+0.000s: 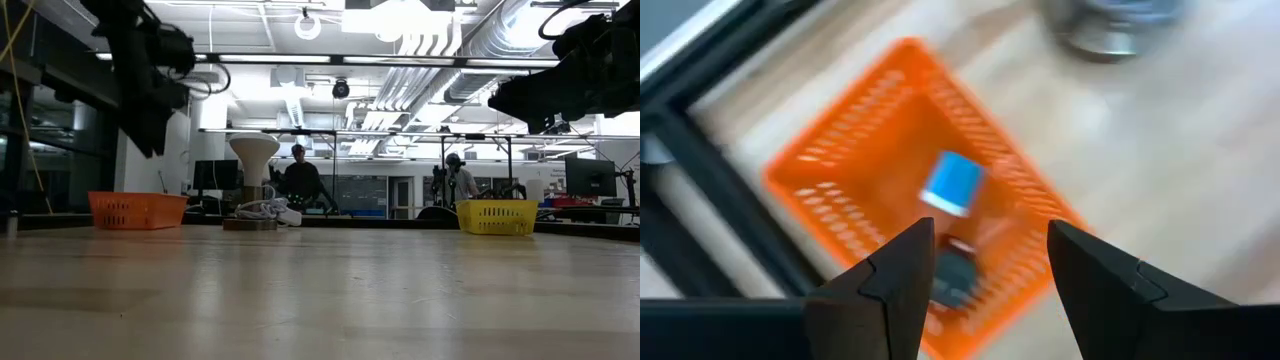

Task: Pick & Place Office items
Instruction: Put the light blue charger adapter into the orange basket

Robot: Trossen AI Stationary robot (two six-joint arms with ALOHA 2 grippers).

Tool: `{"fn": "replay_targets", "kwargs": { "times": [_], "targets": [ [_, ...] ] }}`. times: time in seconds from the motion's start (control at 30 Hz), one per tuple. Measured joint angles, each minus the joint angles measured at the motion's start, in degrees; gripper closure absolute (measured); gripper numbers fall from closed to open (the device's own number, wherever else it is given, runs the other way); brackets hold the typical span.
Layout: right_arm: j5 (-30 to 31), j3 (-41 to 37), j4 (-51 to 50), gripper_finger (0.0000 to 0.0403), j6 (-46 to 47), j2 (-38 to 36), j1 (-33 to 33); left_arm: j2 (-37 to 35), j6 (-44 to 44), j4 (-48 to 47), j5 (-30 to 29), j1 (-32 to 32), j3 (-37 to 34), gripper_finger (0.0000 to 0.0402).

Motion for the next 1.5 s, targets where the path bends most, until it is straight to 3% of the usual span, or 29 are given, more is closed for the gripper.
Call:
{"fn": "replay_targets", "kwargs": {
  "times": [0.23,0.53,0.8,1.17,1.5],
  "targets": [
    [0.00,0.01,0.00,0.0208,0.00,0.02,-0.01,-6.98,-6.01,-4.85,2.56,-12.48,0.32,0.0213],
    [0.00,0.01,0.00,0.0208,-0.01,0.00,-0.02,-9.43,-17.25,-5.24,4.05,-37.44,0.32,0.0213],
    [0.00,0.01,0.00,0.0208,-0.01,0.01,-0.01,-4.77,-24.95,1.46,1.58,-56.32,0.32,0.0213],
    [0.00,0.02,0.00,0.0208,0.00,0.01,-0.02,6.62,-19.01,13.92,3.11,-74.43,0.32,0.0213],
    [0.00,0.01,0.00,0.0208,0.00,0.01,-0.01,8.99,-20.46,17.57,-0.98,-89.95,0.30,0.0224]
  ]
}}
